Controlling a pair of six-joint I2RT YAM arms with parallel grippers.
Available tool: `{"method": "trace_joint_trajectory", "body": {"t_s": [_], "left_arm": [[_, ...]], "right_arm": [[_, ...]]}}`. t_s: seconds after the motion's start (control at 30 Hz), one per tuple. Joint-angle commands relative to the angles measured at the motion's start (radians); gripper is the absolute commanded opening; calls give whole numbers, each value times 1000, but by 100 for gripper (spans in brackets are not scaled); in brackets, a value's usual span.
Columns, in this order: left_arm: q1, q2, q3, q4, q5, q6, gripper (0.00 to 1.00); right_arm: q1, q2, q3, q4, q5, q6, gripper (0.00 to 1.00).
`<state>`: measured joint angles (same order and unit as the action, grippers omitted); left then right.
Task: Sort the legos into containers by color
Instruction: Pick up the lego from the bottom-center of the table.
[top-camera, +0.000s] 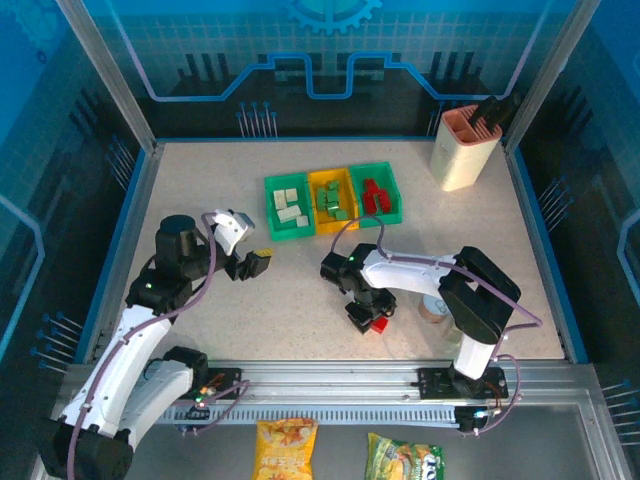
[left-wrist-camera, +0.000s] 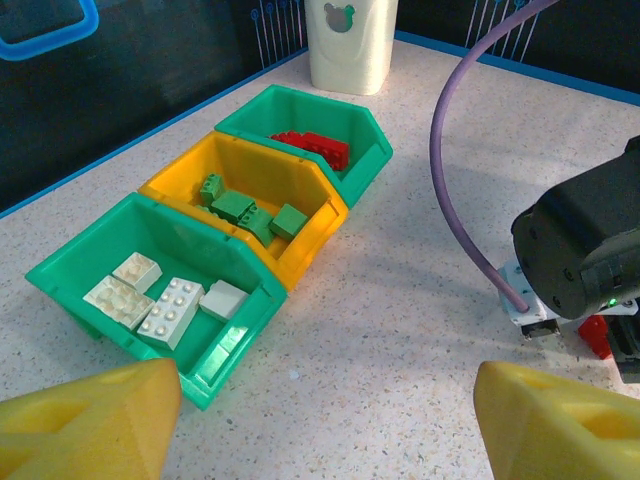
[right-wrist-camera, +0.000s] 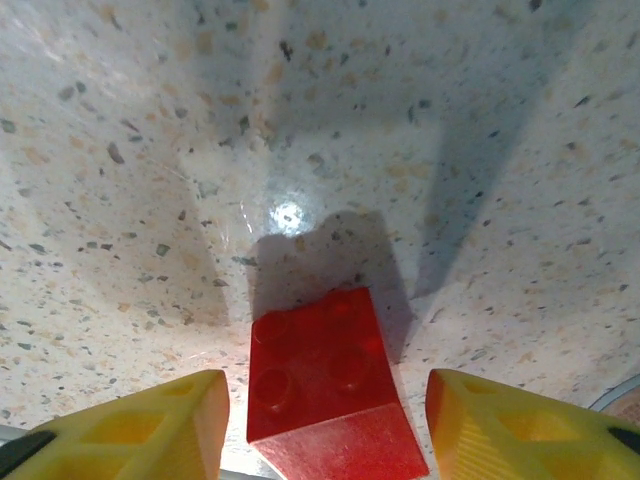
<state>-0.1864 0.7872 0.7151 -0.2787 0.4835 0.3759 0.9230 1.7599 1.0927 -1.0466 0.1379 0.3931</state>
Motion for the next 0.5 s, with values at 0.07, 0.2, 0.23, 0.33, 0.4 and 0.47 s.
{"method": "trace_joint_trajectory", "body": {"t_s": [0.07, 0.2, 0.23, 0.33, 0.4, 0.47], "left_arm": [[-7, 1, -17, 13, -2, 23, 78], [-7, 1, -17, 13, -2, 22, 78], [-8, 1, -17, 13, -3, 23, 78], [-8, 1, -17, 13, -6, 23, 78], [-8, 1, -16, 13, -4, 23, 78], [-8, 1, -16, 13, -1, 24, 78]], "right_arm": [[13, 18, -3, -32, -29, 10, 48], [16, 16, 9, -46, -28, 2, 42], [15, 14, 11, -49, -26, 3, 41], [15, 10, 16, -49, -28, 4, 39], [15, 8, 19, -46, -31, 7, 37], [16, 6, 24, -46, -33, 11, 36]]}}
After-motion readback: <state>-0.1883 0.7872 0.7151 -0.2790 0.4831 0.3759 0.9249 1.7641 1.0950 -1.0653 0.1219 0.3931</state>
